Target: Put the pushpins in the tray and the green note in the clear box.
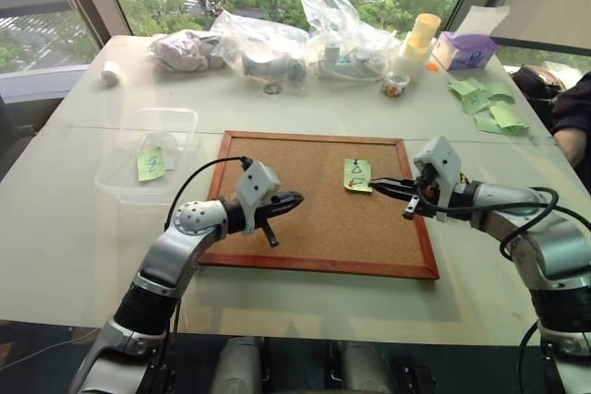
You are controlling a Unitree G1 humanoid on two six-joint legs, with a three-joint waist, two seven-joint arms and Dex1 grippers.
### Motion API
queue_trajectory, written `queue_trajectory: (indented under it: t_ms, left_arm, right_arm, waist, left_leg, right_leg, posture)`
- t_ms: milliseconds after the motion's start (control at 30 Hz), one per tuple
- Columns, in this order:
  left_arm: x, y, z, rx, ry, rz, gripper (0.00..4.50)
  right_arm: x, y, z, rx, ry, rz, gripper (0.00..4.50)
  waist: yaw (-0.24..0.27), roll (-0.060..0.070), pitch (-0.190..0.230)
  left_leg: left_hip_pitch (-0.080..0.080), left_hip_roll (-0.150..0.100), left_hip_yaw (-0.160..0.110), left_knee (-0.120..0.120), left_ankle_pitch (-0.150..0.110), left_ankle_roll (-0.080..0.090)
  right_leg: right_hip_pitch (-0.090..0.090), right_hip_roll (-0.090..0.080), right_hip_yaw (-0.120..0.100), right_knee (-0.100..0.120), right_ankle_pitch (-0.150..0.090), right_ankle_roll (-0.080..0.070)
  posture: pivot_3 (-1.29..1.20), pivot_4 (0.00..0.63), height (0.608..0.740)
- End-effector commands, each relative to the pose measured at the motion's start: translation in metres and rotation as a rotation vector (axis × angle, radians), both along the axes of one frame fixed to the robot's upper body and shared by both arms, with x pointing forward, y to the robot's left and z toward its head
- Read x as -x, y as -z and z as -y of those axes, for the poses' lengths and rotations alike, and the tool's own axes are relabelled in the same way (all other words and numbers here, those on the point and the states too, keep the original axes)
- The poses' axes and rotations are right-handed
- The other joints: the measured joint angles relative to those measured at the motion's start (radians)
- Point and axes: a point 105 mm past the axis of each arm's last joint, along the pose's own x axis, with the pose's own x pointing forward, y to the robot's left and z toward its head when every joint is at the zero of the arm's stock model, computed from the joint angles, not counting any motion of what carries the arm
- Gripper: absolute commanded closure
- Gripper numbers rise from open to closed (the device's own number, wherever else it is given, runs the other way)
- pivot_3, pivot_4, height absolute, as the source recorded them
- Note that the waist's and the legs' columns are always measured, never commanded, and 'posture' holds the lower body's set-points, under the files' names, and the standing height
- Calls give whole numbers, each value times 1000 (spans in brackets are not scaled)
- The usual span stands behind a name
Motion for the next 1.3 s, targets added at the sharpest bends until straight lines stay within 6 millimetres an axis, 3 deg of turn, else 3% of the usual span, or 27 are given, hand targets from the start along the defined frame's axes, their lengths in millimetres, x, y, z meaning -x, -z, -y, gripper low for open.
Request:
queue_trajectory:
  t_ms: [33, 200, 400, 533, 633, 767, 1133, 1167, 1200, 1300]
  left_arm:
    - [-3, -8, 4, 5, 6, 51, 4500]
    - [-9, 0, 7, 9, -20, 31, 4500]
    - [-13, 26, 6, -30, -57, 0, 4500]
    - [-10, 32, 5, -37, -59, -6, 4500]
    - [-10, 32, 6, -29, -62, -7, 4500]
    - [-9, 32, 6, -29, -62, -6, 4500]
    - [-9, 31, 6, -22, -65, -7, 4500]
    - [-8, 31, 6, -22, -66, -7, 4500]
    - [-8, 31, 6, -22, -66, -7, 4500]
    - [-7, 32, 5, -23, -72, -8, 4500]
  right_arm:
    - [-15, -12, -5, -11, 25, 49, 4373]
    - [-40, -9, -11, -8, 85, 31, 4373]
    - [-61, -1, -20, 6, 111, 8, 4373]
    - [-71, 1, -20, 14, 132, 4, 3143]
    - [-76, 2, -18, 19, 158, 6, 1537]
    - [-77, 3, -18, 18, 157, 5, 13]
    - [-87, 22, -13, 18, 210, -53, 13]
    - [-88, 23, -13, 19, 212, -55, 512]
    - [-88, 24, -12, 19, 213, -57, 630]
    - [-89, 26, -13, 15, 212, -59, 2072]
  waist:
    - [-1, 0, 0]
    - [0, 0, 0]
    - [0, 1, 0]
    - [-1, 1, -1]
    - [-1, 1, -1]
    - [-1, 2, -1]
    - [-1, 3, -2]
    - [-1, 3, -2]
    - [-1, 3, -2]
    - [-3, 3, -2]
  left_leg:
    - [0, 0, 0, 0, 0, 0]
    - [0, 0, 0, 0, 0, 0]
    - [0, 0, 1, 0, 0, 0]
    - [0, 0, 1, 0, 0, 0]
    - [0, 0, 1, 0, 0, -1]
    - [0, 0, 1, 0, 0, -1]
    - [0, 0, 1, 0, 0, -1]
    - [0, 0, 1, 0, 0, -1]
    - [0, 0, 1, 0, 0, -1]
    - [0, 0, 1, 0, 0, -1]
  right_leg:
    - [0, 0, 0, 0, 0, 0]
    - [0, 0, 0, 0, 0, 0]
    - [0, 0, 0, 0, 0, 0]
    - [0, 0, 0, 0, 0, 0]
    - [0, 0, 0, 0, 0, 0]
    - [0, 0, 0, 0, 0, 0]
    - [0, 0, 0, 1, 0, 0]
    - [1, 0, 0, 1, 0, 0]
    - [1, 0, 0, 1, 0, 0]
    - [1, 0, 0, 1, 0, 0]
  posture:
    - [0, 150, 740]
    - [0, 150, 740]
    - [0, 150, 740]
    - [0, 150, 740]
    - [0, 150, 740]
    - [0, 150, 740]
    - [0, 150, 740]
    - [0, 150, 740]
    - [0, 150, 740]
    - [0, 150, 740]
